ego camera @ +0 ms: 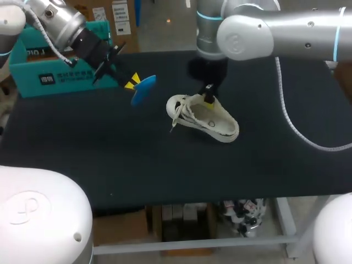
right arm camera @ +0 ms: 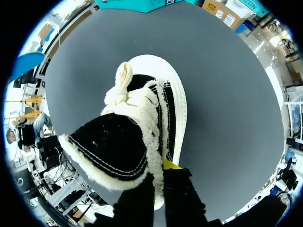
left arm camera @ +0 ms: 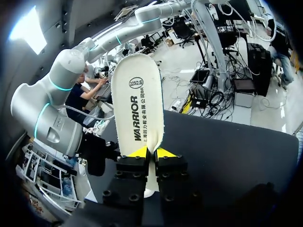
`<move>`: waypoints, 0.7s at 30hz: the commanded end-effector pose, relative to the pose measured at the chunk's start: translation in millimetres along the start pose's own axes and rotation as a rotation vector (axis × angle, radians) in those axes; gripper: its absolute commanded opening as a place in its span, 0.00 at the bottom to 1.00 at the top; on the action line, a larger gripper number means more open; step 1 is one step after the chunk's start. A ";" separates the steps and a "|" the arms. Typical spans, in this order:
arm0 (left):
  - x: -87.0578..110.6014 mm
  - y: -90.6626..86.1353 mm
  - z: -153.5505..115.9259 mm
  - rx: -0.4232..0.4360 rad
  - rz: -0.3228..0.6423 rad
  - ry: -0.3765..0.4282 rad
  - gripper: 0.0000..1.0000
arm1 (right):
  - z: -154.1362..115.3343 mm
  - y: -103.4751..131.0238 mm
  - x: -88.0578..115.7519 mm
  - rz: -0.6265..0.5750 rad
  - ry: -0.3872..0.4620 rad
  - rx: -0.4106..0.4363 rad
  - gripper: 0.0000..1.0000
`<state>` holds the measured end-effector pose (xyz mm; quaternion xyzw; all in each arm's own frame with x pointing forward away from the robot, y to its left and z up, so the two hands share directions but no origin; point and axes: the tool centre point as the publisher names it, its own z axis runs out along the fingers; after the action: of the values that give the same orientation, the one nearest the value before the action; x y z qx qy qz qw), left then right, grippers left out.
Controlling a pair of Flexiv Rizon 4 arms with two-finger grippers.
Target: Open the shoe tongue, take the insole out of the shoe, put the insole back into the shoe, and pack the shoe into the shoebox
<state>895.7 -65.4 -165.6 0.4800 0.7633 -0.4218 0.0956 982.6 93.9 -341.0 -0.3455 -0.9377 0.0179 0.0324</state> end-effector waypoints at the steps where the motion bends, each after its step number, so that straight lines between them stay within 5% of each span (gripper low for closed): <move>1: -8.1 11.2 -2.8 0.109 0.058 0.117 0.00 | -5.6 -18.1 1.7 0.116 0.020 -0.036 0.00; 11: -8.4 10.2 -14.8 0.164 0.190 0.184 0.00 | 0.9 -34.1 17.6 0.337 0.104 -0.135 0.00; 21: -12.4 11.0 -16.5 0.181 0.229 0.204 0.00 | -9.3 -26.6 33.8 0.382 0.157 -0.213 0.00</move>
<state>909.6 -59.1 -155.4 0.6068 0.6803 -0.4091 0.0413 947.6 95.9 -333.4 -0.5152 -0.8495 -0.0771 0.0830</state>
